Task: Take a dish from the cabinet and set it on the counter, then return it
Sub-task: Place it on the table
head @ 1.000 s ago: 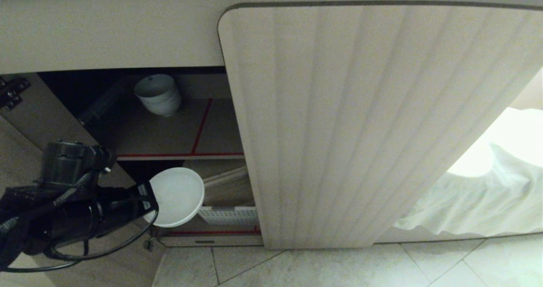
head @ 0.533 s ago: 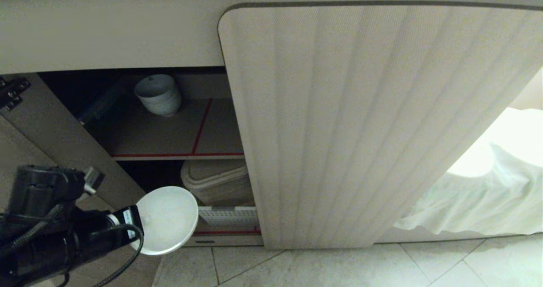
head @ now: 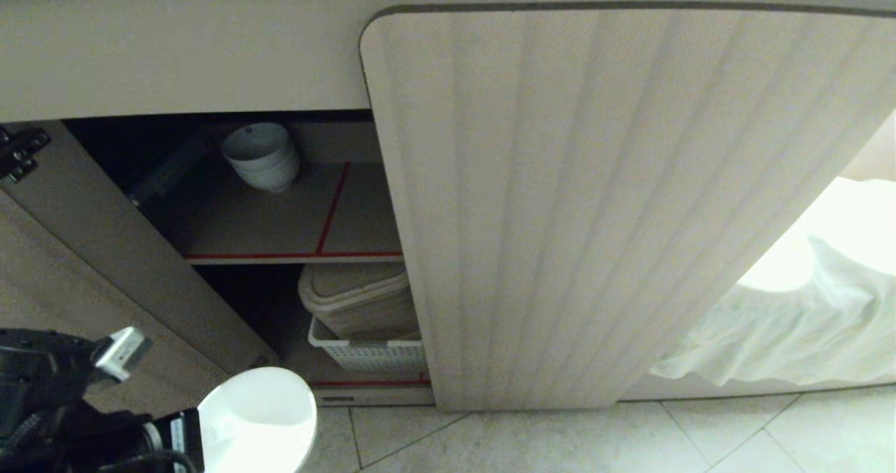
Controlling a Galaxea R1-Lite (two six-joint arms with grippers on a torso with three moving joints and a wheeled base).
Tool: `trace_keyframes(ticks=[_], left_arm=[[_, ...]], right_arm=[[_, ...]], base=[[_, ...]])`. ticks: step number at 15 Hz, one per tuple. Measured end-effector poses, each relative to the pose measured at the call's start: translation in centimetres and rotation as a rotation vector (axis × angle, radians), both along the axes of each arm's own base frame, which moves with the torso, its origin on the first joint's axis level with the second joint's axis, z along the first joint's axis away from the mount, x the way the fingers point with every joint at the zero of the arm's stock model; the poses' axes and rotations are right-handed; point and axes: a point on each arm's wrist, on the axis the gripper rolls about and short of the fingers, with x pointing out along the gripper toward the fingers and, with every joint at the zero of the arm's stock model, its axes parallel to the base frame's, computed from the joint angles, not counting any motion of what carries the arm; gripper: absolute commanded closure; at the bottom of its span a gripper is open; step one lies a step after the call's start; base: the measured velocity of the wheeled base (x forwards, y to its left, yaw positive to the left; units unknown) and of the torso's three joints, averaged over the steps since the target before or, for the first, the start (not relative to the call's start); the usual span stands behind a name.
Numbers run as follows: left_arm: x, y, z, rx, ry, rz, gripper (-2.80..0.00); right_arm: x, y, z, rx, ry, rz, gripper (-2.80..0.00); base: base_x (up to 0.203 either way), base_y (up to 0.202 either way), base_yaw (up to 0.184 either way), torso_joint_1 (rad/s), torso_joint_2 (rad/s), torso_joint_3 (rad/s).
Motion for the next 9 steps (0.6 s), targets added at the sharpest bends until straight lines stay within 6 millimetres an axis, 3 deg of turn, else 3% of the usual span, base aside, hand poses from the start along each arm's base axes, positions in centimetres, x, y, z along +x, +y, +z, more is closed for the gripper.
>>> trace_keyframes(ticks=[9], left_arm=[[-3.8,0.8,-0.2,-0.033,0.032,-0.039,0.0]], right_arm=[[0.0,0.0,0.0,0.0,0.0,0.0,0.0]], base=[[0.0,0.0,0.0,0.0,0.0,0.0]])
